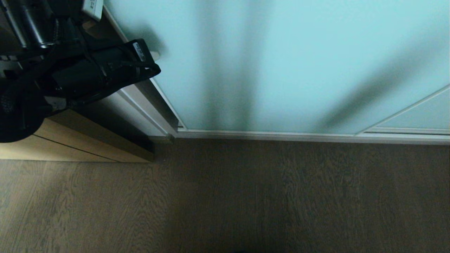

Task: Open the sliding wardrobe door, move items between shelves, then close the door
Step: Close the door

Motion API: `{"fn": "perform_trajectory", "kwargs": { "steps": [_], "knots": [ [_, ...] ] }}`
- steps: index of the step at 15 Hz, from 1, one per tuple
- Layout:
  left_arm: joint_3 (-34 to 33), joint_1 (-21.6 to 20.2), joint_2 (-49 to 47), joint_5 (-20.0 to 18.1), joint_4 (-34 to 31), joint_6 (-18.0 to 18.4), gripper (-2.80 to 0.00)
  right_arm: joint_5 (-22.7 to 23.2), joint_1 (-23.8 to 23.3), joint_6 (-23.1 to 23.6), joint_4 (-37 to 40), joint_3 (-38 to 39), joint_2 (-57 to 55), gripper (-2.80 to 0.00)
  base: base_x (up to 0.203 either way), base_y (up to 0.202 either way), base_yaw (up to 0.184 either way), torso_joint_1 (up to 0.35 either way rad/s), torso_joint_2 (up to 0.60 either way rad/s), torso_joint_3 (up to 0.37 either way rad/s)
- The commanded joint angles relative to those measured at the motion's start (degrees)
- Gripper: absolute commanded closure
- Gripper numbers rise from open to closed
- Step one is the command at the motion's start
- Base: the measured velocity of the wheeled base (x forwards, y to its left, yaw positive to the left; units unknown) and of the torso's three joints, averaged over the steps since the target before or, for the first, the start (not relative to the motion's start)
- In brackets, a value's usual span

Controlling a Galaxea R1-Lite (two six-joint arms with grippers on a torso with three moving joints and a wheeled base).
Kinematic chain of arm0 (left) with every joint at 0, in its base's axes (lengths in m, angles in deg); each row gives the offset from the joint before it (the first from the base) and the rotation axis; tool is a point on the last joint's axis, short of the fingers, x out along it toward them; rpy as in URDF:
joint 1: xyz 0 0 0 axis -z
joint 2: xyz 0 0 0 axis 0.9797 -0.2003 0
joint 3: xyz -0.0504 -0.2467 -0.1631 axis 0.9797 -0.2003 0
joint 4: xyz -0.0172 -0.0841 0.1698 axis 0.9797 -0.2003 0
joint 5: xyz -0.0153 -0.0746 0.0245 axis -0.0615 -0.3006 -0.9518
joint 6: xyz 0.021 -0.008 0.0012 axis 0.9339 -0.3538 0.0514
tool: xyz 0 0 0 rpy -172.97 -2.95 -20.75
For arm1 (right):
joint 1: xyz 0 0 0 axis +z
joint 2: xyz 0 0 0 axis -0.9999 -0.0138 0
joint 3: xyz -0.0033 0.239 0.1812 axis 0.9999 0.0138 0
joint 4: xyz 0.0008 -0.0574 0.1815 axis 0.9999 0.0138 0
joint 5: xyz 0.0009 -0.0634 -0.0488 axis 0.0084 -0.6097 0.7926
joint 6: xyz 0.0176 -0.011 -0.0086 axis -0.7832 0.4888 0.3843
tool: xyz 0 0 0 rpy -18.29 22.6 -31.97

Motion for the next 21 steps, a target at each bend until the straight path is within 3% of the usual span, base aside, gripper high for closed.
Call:
{"fn": "perform_trajectory", "kwargs": {
  "steps": [1,11,16,18,19,21],
  "knots": [
    [-0.2,0.1,1.5,-0.3,1.0,-0.2,0.0,0.0,0.0,0.1,0.0,0.0,-0.1,0.0,0.0,0.0,0.0,0.0,0.0,0.0],
    [-2.2,0.9,8.1,-0.9,0.2,0.0,0.0,0.0,0.0,0.1,0.0,0.0,-0.1,0.0,0.0,0.0,0.0,0.0,0.0,0.0],
    [-3.5,1.0,17.1,-0.7,-5.4,0.7,0.0,0.0,0.0,0.1,0.0,0.0,-0.1,0.0,0.0,0.0,0.0,0.0,0.0,0.0],
    [-5.0,0.9,22.3,-0.5,-10.0,2.8,0.0,0.0,0.0,0.1,0.0,0.0,-0.1,0.0,0.0,0.0,0.0,0.0,0.0,0.0],
    [-6.9,0.9,25.0,0.2,-12.5,5.9,0.0,0.0,0.0,0.1,0.0,0.0,-0.1,0.0,0.0,0.0,0.0,0.0,0.0,0.0],
    [-11.2,0.6,30.5,5.0,-14.4,11.7,0.0,0.0,0.0,0.1,0.0,0.0,-0.1,0.0,0.0,0.0,0.0,0.0,0.0,0.0]
  ]
}}
